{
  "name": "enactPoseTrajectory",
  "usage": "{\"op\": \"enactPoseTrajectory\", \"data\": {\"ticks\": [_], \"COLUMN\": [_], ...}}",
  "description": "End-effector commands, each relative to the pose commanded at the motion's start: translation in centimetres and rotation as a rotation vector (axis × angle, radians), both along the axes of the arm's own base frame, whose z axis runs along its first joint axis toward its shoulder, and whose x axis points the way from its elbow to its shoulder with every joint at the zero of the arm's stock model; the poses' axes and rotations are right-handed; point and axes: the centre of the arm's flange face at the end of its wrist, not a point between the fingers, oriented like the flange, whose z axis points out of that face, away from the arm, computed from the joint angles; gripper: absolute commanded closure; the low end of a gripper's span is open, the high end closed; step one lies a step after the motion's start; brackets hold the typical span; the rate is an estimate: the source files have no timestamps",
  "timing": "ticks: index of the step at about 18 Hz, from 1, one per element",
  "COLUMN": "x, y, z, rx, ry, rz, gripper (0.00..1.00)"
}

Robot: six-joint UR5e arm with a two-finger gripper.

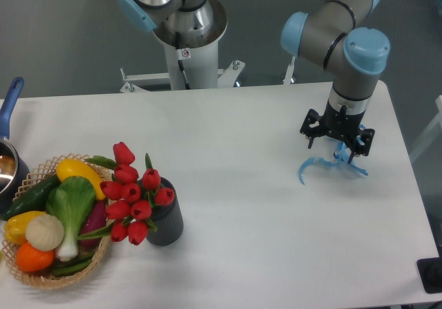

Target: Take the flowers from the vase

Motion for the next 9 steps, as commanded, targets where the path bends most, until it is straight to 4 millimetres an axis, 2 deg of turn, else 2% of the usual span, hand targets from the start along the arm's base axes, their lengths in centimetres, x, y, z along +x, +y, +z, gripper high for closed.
{"op": "enactPoseTrajectory", "data": {"ticks": [9], "x": [0.29], "y": [-0.06], "z": [0.3], "rx": [0.017], "ry": [0.012], "rz": [0.001], "gripper": [0.0]}}
